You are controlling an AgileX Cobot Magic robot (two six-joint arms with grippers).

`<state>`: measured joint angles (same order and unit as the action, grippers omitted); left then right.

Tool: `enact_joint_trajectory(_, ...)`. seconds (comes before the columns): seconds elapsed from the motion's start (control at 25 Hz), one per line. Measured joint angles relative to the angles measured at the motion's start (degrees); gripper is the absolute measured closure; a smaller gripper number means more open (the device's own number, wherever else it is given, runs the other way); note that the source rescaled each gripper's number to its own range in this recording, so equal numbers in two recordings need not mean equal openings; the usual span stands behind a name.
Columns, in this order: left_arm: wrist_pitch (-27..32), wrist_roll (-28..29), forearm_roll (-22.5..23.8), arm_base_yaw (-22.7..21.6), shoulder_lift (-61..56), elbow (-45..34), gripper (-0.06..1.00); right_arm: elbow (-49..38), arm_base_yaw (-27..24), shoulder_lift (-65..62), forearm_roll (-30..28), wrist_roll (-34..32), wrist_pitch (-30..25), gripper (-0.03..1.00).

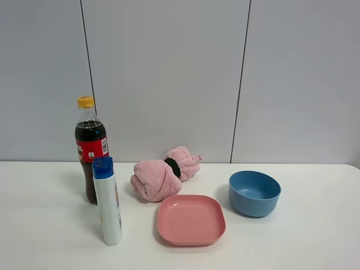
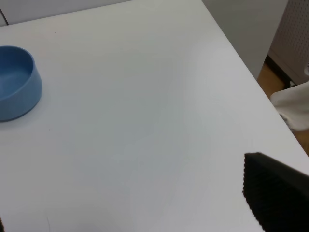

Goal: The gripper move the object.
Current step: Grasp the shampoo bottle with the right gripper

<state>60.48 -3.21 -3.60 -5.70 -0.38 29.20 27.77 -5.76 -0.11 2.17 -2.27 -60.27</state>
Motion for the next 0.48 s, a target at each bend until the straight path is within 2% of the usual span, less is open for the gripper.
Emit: enact_joint_trajectory(0.48, 0.0, 0.0, 0.0, 0.0, 0.0, 0.0, -0.06, 0.0, 0.0, 0.0, 0.0, 0.0, 0.0, -0.03)
